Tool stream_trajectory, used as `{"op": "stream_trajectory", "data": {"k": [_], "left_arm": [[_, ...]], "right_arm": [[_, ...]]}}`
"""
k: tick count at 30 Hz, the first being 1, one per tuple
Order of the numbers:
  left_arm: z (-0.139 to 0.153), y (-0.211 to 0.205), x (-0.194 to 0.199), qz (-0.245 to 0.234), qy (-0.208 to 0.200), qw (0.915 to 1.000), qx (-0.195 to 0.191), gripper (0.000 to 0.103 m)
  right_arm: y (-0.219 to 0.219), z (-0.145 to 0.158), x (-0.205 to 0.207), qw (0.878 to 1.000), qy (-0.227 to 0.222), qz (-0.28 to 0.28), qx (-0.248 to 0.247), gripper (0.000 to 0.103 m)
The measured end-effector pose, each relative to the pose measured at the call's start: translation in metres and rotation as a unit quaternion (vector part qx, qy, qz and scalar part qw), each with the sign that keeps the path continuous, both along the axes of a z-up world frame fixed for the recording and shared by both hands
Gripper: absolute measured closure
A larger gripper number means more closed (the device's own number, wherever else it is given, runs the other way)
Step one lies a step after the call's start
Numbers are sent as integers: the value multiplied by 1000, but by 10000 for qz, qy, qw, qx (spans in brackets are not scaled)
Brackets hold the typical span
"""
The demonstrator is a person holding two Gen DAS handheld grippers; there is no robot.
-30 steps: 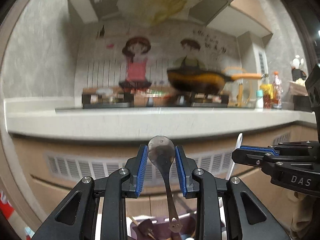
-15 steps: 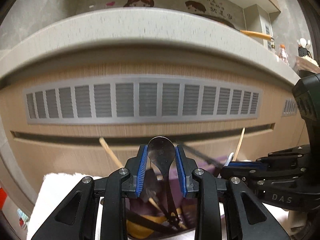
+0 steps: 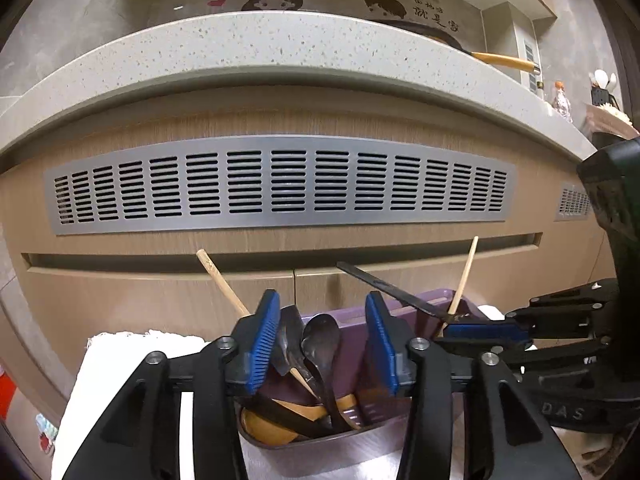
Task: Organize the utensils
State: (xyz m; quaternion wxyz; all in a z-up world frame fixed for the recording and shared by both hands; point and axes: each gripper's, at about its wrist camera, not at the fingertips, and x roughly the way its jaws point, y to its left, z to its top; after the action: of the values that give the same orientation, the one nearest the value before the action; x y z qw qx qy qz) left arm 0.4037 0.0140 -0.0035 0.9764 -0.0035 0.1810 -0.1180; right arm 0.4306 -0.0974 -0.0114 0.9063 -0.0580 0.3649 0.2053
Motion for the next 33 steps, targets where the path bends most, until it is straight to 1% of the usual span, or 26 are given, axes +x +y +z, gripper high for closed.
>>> {"op": "stream_trajectory", "data": {"k": [2, 3, 7, 9, 10, 12, 14, 16, 17, 18, 19, 21, 22, 25, 27, 30, 33], "left_arm": [[3, -1, -4, 1, -22, 10000, 11, 52], [5, 0, -5, 7, -20, 10000, 16, 47], [11, 2, -14, 70, 28, 10000, 23, 42], [12, 3, -16, 138, 108, 9998, 42, 31], [12, 5, -16, 143, 152, 9998, 1, 30], [14, 11, -16, 171, 302, 9992, -202, 29], [20, 24, -20, 277, 407, 9972, -561, 26], [28, 34, -29, 406, 394, 9953, -782, 17], [33, 37, -37, 460, 349, 9950, -810, 15], [36, 38, -44, 489, 299, 9952, -795, 10], [40, 39, -56, 519, 228, 9955, -753, 5], [46, 37, -78, 554, 82, 9963, -659, 0], [49, 34, -93, 623, -12, 9965, -566, 0], [48, 31, -133, 808, -139, 9959, -382, 0], [42, 30, -156, 912, -70, 9954, -281, 0], [28, 30, -193, 1067, 63, 9942, -142, 0], [11, 28, -230, 1147, 162, 9933, -58, 0]], "right_arm": [[3, 4, -4, 10000, -62, 18, -59, 81], [3, 6, -5, 9999, -87, -2, -78, 80], [-3, 13, -10, 9998, -130, -147, -51, 79], [-6, 17, -15, 9996, -167, -219, -35, 76], [-8, 18, -17, 9995, -193, -263, -37, 75], [-13, 22, -25, 9990, -253, -361, -48, 70], [-17, 27, -35, 9984, -308, -462, -48, 68], [-23, 31, -48, 9977, -363, -577, -27, 62], [-26, 33, -55, 9973, -393, -622, -3, 54], [-30, 35, -65, 9967, -437, -687, 33, 47], [-33, 37, -73, 9961, -472, -750, 55, 45], [-39, 39, -92, 9947, -534, -873, 84, 44], [-38, 39, -101, 9940, -554, -933, 100, 43], [-46, 38, -135, 9913, -666, -1130, 131, 35], [-47, 37, -161, 9891, -784, -1246, 97, 27], [-49, 33, -197, 9865, -907, -1357, 97, 20], [-52, 28, -230, 9840, -978, -1485, 131, 16]]}}
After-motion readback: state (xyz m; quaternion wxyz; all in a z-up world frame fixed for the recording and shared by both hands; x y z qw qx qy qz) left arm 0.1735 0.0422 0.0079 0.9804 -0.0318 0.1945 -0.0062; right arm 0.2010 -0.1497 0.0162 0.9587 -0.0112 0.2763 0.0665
